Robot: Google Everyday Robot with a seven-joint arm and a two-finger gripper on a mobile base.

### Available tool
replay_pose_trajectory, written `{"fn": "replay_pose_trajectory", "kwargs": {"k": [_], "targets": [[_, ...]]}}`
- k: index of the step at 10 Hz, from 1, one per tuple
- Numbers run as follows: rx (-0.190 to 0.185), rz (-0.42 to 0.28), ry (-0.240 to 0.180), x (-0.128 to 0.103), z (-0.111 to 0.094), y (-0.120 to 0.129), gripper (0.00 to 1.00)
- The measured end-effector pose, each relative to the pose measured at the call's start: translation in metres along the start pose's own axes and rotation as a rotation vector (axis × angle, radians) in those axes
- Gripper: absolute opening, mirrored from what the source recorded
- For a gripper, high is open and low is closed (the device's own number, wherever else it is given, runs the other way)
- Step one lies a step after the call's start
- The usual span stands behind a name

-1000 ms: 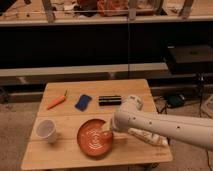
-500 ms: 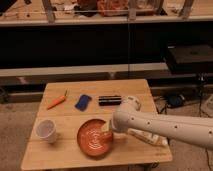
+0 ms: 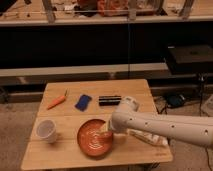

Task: Pick up the ceramic bowl

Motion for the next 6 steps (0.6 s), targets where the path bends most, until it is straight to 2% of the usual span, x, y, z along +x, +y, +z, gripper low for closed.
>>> {"fn": "replay_pose_trajectory", "kwargs": {"k": [6], "targets": [[-0.011,-0.002,-0.003,0.0012,0.0080,-0.0024,0.80]]}}
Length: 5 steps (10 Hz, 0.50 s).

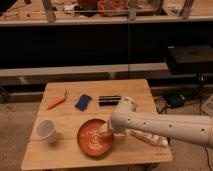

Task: Pick up the ceramic bowl

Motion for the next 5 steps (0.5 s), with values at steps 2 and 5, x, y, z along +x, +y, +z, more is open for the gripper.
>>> {"fn": "replay_pose_trajectory", "kwargs": {"k": [2,5], "targets": [[-0.001,0.000,-0.001,0.0013,0.0013,-0.0014,0.80],[-0.003,0.000,-0.005,0.0023,0.0036,-0.0029,0.80]]}}
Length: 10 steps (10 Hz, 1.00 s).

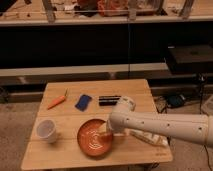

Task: Pick up the ceramic bowl

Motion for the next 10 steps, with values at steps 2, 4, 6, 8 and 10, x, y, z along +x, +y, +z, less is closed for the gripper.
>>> {"fn": "replay_pose_trajectory", "kwargs": {"k": [2,4,6,8,10], "targets": [[-0.002,0.000,-0.001,0.0007,0.0012,-0.0001,0.80],[-0.004,-0.001,-0.003,0.0020,0.0026,-0.0020,0.80],[-0.005,-0.002,-0.005,0.0027,0.0038,-0.0031,0.80],[-0.007,0.000,-0.005,0.0036,0.0044,-0.0025,0.80],[-0.008,0.000,-0.007,0.0042,0.0061,-0.0034,0.80]]}}
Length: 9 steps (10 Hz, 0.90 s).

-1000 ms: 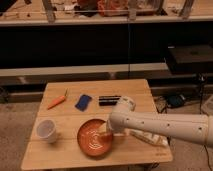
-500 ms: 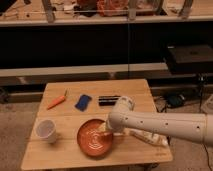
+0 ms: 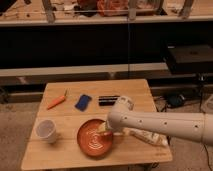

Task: Pick up the ceramic bowl

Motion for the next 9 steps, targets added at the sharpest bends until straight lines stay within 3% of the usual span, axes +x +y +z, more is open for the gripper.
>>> {"fn": "replay_pose_trajectory", "kwargs": {"k": [6,8,9], "targets": [[-0.003,-0.004,0.002,0.0028,0.0034,-0.0016,0.80],[-0.003,-0.007,0.003,0.0036,0.0049,-0.0030,0.71],[-0.003,-0.009,0.004,0.0044,0.0053,-0.0039,0.61]]}}
